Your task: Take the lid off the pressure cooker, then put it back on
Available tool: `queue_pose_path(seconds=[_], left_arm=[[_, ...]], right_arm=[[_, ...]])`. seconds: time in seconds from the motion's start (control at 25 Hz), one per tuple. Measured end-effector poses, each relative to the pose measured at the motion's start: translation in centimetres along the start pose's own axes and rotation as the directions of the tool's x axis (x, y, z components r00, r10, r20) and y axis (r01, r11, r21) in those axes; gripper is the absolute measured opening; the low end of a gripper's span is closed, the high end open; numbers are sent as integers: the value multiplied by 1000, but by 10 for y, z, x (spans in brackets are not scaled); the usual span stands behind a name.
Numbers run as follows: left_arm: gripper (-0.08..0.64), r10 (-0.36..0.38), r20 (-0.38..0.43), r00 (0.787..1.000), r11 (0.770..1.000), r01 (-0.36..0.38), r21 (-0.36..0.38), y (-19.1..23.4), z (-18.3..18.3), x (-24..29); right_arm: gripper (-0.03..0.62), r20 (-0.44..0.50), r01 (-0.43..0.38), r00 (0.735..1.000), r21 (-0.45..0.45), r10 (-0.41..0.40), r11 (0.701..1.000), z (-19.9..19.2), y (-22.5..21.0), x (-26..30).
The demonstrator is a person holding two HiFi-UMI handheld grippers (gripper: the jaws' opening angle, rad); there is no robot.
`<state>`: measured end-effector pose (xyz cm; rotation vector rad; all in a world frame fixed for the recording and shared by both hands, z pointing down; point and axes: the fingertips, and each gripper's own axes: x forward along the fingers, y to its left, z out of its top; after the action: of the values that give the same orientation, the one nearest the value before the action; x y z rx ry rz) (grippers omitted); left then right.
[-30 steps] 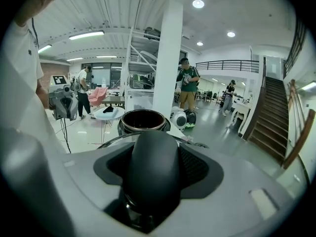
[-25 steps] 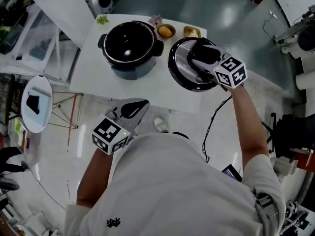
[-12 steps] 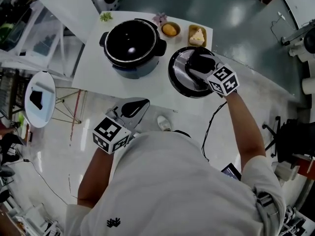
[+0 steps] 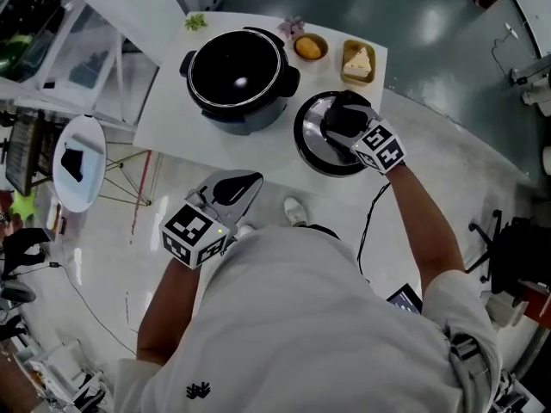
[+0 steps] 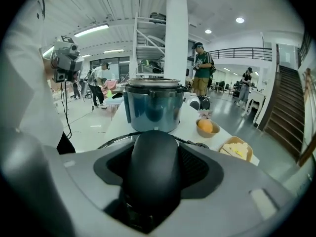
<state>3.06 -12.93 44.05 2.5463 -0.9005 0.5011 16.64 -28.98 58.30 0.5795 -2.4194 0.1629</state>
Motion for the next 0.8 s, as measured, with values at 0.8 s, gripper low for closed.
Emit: queue_pose_path(seconds=[0.8], left_arm=[[8, 52, -46, 998, 997, -55, -47, 10, -5, 21]], right_arm=[[291, 7, -38, 999, -70, 39, 997, -33, 10, 49]])
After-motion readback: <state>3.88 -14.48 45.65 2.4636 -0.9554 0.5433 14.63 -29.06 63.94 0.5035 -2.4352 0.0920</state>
